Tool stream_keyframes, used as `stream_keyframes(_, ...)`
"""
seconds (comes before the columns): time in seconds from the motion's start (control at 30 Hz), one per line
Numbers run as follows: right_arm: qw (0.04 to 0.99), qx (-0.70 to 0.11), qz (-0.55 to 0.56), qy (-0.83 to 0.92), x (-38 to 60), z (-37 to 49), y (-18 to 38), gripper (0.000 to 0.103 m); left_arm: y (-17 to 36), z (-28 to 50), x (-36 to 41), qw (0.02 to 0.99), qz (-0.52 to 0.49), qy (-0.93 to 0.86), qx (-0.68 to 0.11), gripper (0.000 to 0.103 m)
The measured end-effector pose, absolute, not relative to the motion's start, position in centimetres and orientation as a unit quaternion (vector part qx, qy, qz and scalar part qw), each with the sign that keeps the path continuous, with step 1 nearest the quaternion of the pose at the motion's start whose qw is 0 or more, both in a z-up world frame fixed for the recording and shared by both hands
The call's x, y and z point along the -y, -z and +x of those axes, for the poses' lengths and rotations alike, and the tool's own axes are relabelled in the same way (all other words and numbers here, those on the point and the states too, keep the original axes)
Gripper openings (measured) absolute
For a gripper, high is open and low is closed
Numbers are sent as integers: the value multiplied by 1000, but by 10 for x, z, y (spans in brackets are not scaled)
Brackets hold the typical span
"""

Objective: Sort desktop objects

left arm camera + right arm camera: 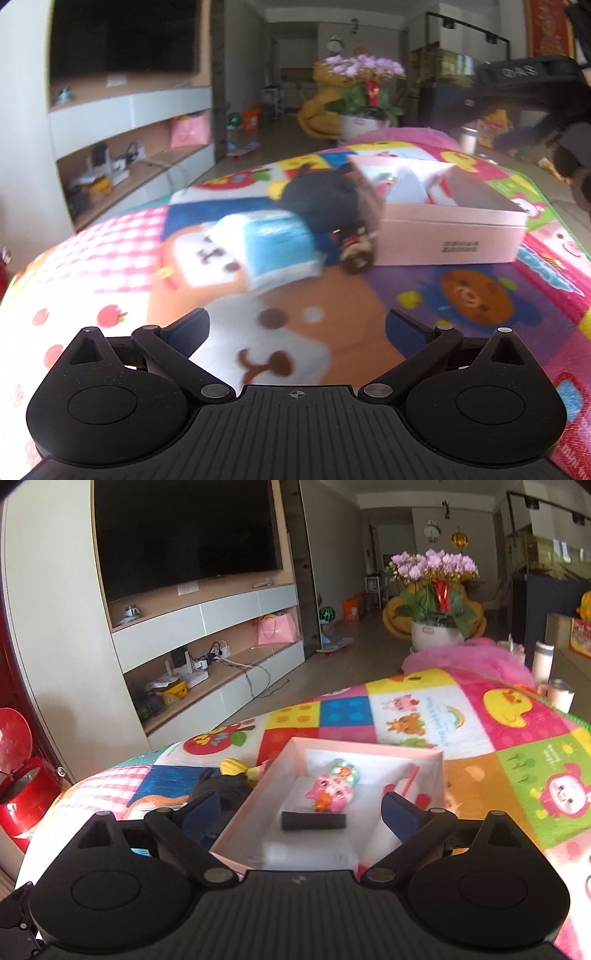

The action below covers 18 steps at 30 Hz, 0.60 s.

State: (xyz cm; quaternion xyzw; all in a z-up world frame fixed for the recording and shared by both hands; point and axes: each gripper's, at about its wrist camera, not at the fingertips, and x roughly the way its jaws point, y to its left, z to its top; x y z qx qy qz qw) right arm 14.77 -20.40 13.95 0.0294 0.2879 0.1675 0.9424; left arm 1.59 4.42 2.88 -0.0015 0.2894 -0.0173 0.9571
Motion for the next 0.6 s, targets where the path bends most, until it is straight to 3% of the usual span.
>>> stream_keyframes(0.47,923,-315,-67,-212,121,162,-131,94,-12,13,-88,945,-123,-16,-302,103)
stream_keyframes(0.6,909,-344,-75,-222,86,203,-136,75,-12,12,-91,945,-137,-12,-298,103)
